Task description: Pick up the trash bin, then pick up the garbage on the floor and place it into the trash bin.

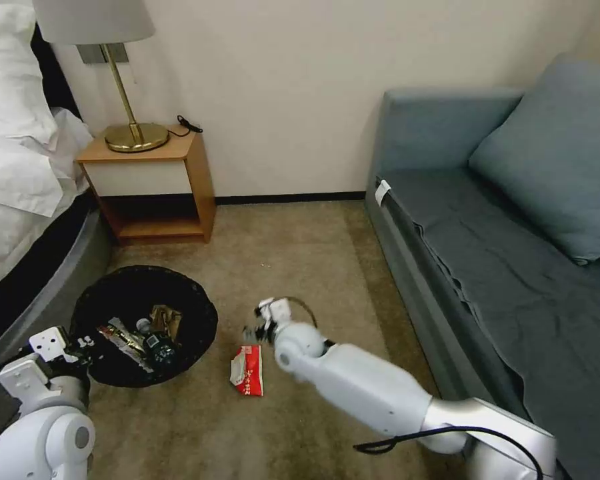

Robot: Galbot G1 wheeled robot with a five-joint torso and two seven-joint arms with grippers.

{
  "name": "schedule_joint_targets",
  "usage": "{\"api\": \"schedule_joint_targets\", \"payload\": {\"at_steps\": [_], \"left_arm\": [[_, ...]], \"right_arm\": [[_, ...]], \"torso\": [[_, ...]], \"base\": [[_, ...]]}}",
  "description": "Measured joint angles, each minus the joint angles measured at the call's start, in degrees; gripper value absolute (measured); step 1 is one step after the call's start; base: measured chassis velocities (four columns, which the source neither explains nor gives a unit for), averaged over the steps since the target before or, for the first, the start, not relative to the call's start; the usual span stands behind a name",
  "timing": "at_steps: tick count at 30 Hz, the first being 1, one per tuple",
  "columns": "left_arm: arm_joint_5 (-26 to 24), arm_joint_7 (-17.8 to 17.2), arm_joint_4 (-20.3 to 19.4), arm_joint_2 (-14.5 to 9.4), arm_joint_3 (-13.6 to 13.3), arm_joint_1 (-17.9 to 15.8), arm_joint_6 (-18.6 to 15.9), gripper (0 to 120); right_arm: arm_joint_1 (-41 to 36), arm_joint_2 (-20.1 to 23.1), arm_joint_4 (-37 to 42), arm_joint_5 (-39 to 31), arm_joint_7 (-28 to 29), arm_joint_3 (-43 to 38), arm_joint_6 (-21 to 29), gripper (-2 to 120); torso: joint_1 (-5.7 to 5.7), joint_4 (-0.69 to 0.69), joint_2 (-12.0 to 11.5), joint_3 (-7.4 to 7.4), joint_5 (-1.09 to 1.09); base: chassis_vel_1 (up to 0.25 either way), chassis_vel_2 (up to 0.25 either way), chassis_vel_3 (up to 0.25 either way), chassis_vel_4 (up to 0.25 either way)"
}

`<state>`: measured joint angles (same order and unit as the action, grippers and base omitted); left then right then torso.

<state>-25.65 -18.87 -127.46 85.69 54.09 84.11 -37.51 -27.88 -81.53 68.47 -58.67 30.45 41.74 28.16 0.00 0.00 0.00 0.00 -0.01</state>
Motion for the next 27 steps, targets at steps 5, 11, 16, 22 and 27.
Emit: {"api": "schedule_joint_targets", "payload": {"at_steps": [5,11,16,22,27], "left_arm": [[0.0,0.0,0.6,0.0,0.2,0.0,0.3,3],[0.4,0.0,1.2,0.3,0.3,-0.1,0.7,3],[0.8,0.0,1.3,0.5,0.2,0.0,0.9,3],[1.3,0.0,1.3,0.6,0.2,0.2,0.9,3],[1.4,0.0,1.1,0.6,0.4,0.3,0.9,3]], "right_arm": [[-1.4,-2.5,-2.9,-0.4,-0.2,3.5,-0.1,100],[-1.8,-5.5,-7.2,0.7,-1.6,5.8,-1.8,100],[-1.8,-7.8,-11.6,2.9,-3.4,5.8,-3.6,100],[-1.6,-10.5,-17.1,5.8,-6.3,4.9,-5.7,99],[-1.7,-10.8,-19.9,7.6,-8.2,4.4,-7.0,84]], "torso": [[0.00,0.00,0.0,0.00,0.00],[0.00,0.00,0.0,0.00,0.00],[0.00,0.00,0.0,0.00,0.00],[0.00,0.00,0.0,0.00,0.00],[0.00,0.01,0.0,0.00,0.00]], "base": [[0.000,0.000,0.000,0.000],[0.000,0.000,0.000,0.000],[0.000,0.000,0.000,0.000],[0.000,0.000,0.000,0.000],[0.000,0.000,0.000,0.000]]}}
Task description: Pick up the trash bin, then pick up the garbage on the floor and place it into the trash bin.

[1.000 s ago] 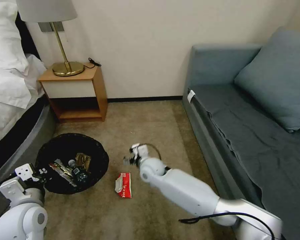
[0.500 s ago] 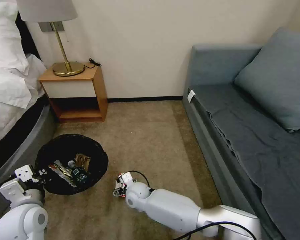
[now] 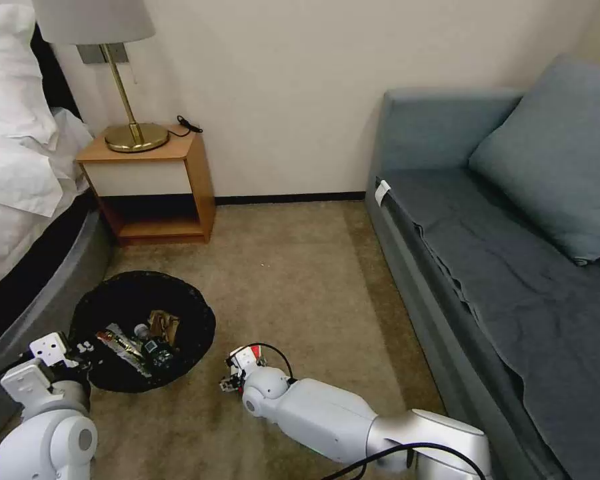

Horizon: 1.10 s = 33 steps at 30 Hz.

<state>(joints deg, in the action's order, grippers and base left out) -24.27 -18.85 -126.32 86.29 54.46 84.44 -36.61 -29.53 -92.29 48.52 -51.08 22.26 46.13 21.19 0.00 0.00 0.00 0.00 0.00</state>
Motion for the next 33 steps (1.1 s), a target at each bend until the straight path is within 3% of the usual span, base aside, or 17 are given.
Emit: {"api": "schedule_joint_targets", "payload": {"at_steps": [13,16,20,22,33], "left_arm": [[0.8,0.1,0.3,0.1,0.0,-0.1,0.3,3],[1.1,0.2,0.5,0.2,-0.2,-0.2,0.4,3],[1.2,0.2,0.6,0.2,-0.3,-0.2,0.4,3],[1.2,0.2,0.7,0.1,-0.3,-0.4,0.4,3],[1.2,0.2,1.0,0.0,-0.4,-0.6,0.4,3]], "right_arm": [[-0.8,0.1,-0.4,1.6,-1.6,-0.1,-1.9,39],[-0.8,0.5,-0.1,1.6,-2.0,-0.1,-2.4,24],[-0.8,0.8,0.2,1.5,-2.3,-0.1,-2.7,16],[-0.8,1.2,0.5,1.5,-2.6,-0.1,-2.9,4],[-1.1,3.7,3.6,1.0,-2.5,0.1,-3.7,0]], "torso": [[0.00,0.00,0.0,0.00,0.00],[0.00,0.00,0.0,0.00,0.00],[0.00,0.00,0.0,0.00,0.00],[0.00,0.00,0.0,0.00,0.00],[0.00,-0.01,0.0,0.00,0.02]], "base": [[0.000,0.000,0.000,0.000],[0.000,0.000,0.000,0.000],[0.000,0.000,0.000,0.000],[0.000,0.000,0.000,0.000],[0.000,0.000,0.000,0.000]]}}
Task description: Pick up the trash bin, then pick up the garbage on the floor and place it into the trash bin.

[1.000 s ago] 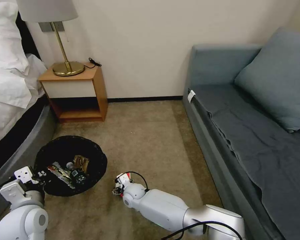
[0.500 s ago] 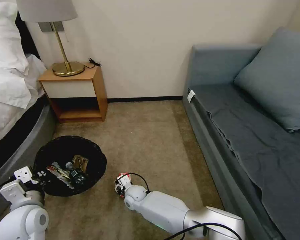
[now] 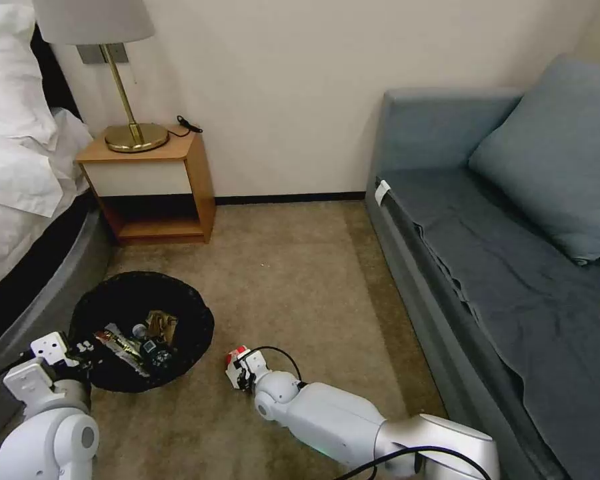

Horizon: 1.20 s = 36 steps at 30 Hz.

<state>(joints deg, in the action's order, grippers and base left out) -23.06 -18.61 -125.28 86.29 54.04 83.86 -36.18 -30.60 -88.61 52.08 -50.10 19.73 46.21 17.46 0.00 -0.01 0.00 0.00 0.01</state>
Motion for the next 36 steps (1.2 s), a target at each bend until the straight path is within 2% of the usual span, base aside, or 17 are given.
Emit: {"api": "schedule_joint_targets", "payload": {"at_steps": [7,9,12,15,16,20,21,24,30,36], "left_arm": [[-0.3,0.0,-0.2,-0.3,-0.2,0.0,-0.1,3],[-0.5,0.0,-0.2,-0.6,-0.3,0.0,-0.1,3],[-0.6,0.0,-0.1,-0.7,-0.4,0.0,-0.1,3],[-0.7,0.0,0.2,-0.9,-0.8,0.1,-0.2,3],[-0.7,0.0,0.2,-0.9,-0.8,0.1,-0.2,3],[-0.8,0.0,0.6,-0.8,-1.4,-0.1,-0.2,3],[-0.8,0.0,0.6,-0.8,-1.4,-0.1,-0.2,3],[-0.9,0.0,0.7,-0.4,-1.7,-0.3,-0.3,3],[-0.9,-0.1,0.5,0.3,-1.8,-0.4,-0.3,3],[-0.9,-0.1,0.0,0.8,-1.8,-0.5,-0.4,3]], "right_arm": [[2.1,7.4,10.0,-1.6,3.4,-4.1,1.8,0],[3.6,11.4,15.7,-1.2,4.1,-8.5,1.8,0],[4.5,13.5,19.7,-1.4,4.6,-11.8,1.7,0],[6.2,16.8,29.4,-3.1,5.5,-18.4,1.8,0],[6.2,16.8,29.4,-3.1,5.5,-18.4,1.8,0],[7.8,16.9,41.6,-7.4,8.1,-23.0,3.3,0],[7.8,16.9,41.6,-7.4,8.1,-23.0,3.3,0],[8.9,14.4,50.9,-12.7,11.6,-21.6,3.9,0],[8.7,10.7,53.1,-14.7,14.8,-14.9,1.5,0],[7.3,7.0,49.3,-13.6,15.7,-7.0,-0.9,0]], "torso": [[0.00,0.01,0.0,0.00,0.00],[0.00,0.02,0.0,0.00,-0.01],[0.00,0.02,0.0,-0.01,0.01],[0.00,0.02,0.0,-0.01,0.00],[0.00,0.02,0.0,-0.01,0.00],[0.00,0.02,0.0,0.00,-0.01],[0.00,0.02,0.0,0.00,-0.01],[0.00,0.00,0.0,0.01,-0.01],[0.00,0.00,0.0,0.01,-0.03],[0.00,0.00,0.0,0.00,-0.03]], "base": [[0.000,0.000,0.000,0.000],[0.000,0.000,0.000,0.000],[0.000,0.000,0.000,0.000],[0.000,0.000,0.000,0.000],[0.000,0.000,0.000,0.000],[0.000,0.000,0.000,0.000],[0.000,0.000,0.000,0.000],[0.000,0.000,0.000,0.000],[0.000,0.000,0.000,0.000],[0.000,0.000,0.000,0.000]]}}
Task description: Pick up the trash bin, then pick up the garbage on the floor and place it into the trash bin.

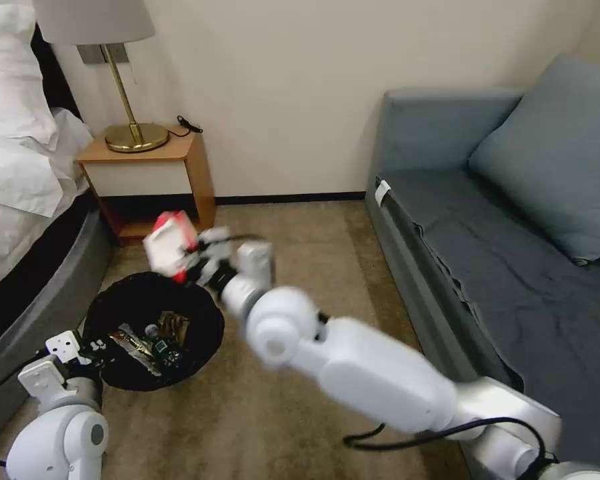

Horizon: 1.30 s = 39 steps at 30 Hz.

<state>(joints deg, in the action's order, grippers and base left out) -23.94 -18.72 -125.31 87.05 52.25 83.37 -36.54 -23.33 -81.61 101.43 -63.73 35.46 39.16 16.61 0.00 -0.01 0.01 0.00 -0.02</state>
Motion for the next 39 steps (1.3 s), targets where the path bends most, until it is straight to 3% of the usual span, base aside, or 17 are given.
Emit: {"api": "schedule_joint_targets", "payload": {"at_steps": [6,12,25,28,30,39], "left_arm": [[0.0,0.0,-0.4,0.4,0.0,-0.1,-0.1,3],[0.0,-0.1,-0.4,0.6,-0.2,-0.2,-0.1,3],[-0.4,-0.3,0.3,0.7,-0.5,-0.6,-0.1,3],[-2.9,-2.1,0.5,0.9,-0.6,-0.6,-0.2,3],[-4.3,-3.1,0.6,1.0,-0.6,-0.6,-0.4,3],[-21.0,-14.6,4.2,0.0,0.0,-2.0,-3.0,3]], "right_arm": [[-2.9,-2.8,-5.1,3.4,0.1,3.8,-1.1,0],[-3.5,-2.8,-5.6,4.5,0.0,4.9,-0.7,0],[-3.3,-1.1,-3.3,5.3,0.0,4.1,0.0,45],[-3.1,-0.6,-2.3,5.6,0.1,2.8,0.0,60],[-2.9,-0.3,-1.7,5.6,0.1,2.4,0.0,63],[-2.8,2.1,2.0,5.8,0.2,-1.2,0.1,97]], "torso": [[0.00,0.01,0.0,0.00,0.01],[0.00,0.01,0.0,0.00,0.01],[0.00,0.01,0.0,0.00,0.02],[0.00,0.01,0.0,0.00,0.02],[0.00,0.01,0.0,0.00,0.02],[0.00,0.02,0.0,0.00,0.02]], "base": [[0.000,0.000,0.000,0.000],[0.000,0.000,0.000,0.000],[0.000,0.000,0.000,0.000],[0.000,0.000,0.000,0.000],[0.000,0.000,0.000,0.000],[0.000,0.000,0.000,0.000]]}}
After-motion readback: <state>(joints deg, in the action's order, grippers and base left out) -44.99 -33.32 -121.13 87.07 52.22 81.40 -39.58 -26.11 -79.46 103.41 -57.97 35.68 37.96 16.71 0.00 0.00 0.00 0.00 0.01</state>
